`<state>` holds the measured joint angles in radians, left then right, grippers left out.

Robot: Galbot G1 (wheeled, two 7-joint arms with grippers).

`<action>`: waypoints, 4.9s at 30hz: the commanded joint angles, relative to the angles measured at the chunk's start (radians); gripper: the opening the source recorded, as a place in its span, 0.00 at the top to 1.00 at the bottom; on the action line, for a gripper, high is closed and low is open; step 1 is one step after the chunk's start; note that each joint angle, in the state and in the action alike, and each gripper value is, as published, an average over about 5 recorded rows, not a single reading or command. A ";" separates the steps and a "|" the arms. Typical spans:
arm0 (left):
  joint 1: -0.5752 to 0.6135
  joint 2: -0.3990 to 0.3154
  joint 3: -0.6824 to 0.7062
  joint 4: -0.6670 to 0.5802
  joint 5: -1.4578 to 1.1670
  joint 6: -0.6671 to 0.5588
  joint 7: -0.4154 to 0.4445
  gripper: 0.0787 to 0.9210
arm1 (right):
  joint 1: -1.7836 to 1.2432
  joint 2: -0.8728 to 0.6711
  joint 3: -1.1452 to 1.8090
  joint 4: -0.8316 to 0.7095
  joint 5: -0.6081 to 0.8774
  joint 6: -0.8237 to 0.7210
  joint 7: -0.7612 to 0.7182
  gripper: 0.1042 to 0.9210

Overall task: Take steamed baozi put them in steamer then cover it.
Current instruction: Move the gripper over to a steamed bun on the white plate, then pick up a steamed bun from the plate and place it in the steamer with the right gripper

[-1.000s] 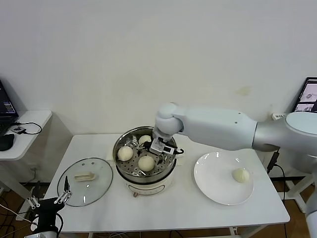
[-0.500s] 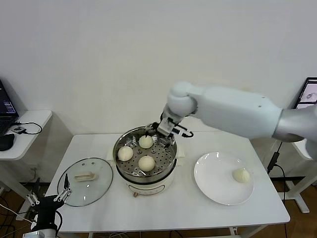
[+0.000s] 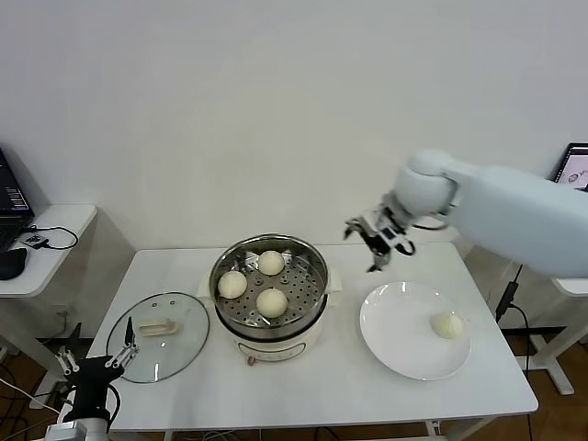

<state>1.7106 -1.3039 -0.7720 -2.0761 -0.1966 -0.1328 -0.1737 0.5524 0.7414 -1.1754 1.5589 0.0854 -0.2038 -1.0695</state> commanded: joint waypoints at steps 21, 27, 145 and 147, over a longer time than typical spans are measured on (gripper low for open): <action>0.008 0.007 0.007 0.029 0.018 0.003 0.002 0.12 | -0.755 -0.263 0.532 -0.160 -0.365 -0.106 0.013 0.12; 0.003 0.008 0.007 0.038 0.017 0.003 0.001 0.12 | -0.775 -0.227 0.556 -0.217 -0.404 -0.093 0.014 0.12; -0.023 0.006 -0.001 0.045 -0.005 -0.012 -0.001 0.12 | -0.165 0.306 0.113 -0.139 0.339 -0.440 0.352 0.13; -0.024 0.006 -0.002 0.045 -0.008 -0.012 -0.001 0.12 | -0.151 0.255 0.141 -0.093 0.362 -0.439 0.364 0.12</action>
<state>1.6868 -1.2990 -0.7726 -2.0297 -0.2011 -0.1444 -0.1752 0.3641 1.1069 -1.1181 1.3600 0.3999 -0.6460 -0.7251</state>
